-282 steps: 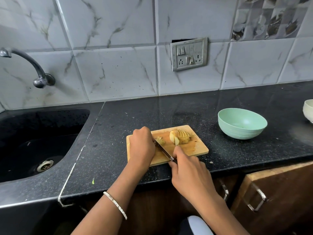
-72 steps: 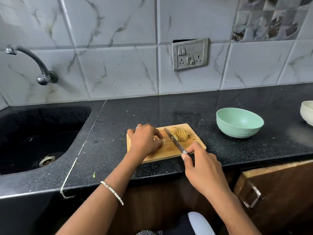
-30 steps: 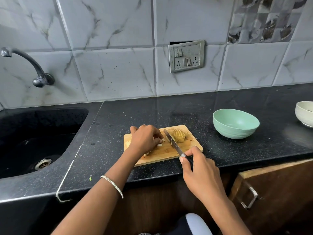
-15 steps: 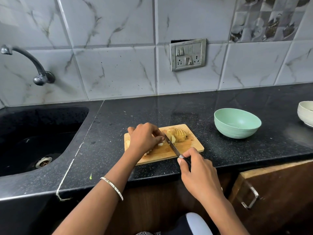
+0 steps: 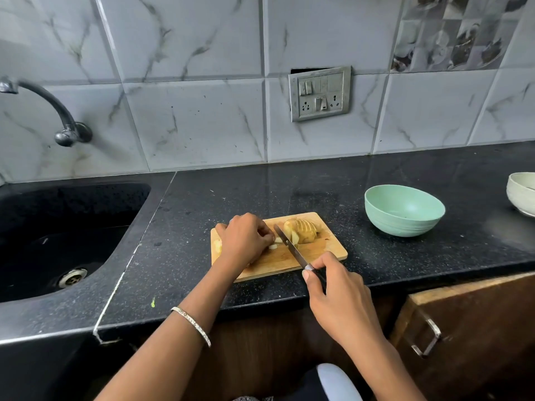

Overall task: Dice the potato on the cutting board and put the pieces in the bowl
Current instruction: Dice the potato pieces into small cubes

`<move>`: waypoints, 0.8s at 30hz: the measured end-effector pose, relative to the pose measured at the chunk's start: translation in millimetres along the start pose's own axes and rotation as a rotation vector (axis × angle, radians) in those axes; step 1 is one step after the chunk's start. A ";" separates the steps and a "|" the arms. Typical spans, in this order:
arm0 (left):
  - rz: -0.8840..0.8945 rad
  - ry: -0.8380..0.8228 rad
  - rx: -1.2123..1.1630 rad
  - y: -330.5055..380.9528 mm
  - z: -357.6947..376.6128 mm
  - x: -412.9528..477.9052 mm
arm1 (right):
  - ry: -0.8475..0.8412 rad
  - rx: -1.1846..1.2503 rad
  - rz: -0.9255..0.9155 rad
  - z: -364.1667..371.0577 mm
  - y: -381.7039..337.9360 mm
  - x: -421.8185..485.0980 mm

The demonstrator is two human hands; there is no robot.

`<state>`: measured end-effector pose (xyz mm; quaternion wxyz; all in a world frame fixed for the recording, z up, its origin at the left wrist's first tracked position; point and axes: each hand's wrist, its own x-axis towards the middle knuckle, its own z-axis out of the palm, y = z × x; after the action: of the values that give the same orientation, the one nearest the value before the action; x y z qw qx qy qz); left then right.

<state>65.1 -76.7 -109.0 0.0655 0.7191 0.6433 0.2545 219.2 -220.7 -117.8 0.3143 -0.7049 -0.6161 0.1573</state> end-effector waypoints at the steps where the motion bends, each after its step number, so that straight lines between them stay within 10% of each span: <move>1: -0.002 -0.002 -0.009 -0.4 0.0 -0.5 | -0.003 -0.003 0.000 0.4 0.4 0.2; 24: 0.003 -0.039 0.048 5.5 -3.6 6.6 | -0.052 -0.197 -0.035 14.3 -29.8 7.2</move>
<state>68.7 -72.0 -101.7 0.0605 0.7262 0.6469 0.2248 188.9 -208.9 -108.3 0.2299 -0.7171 -0.6490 0.1086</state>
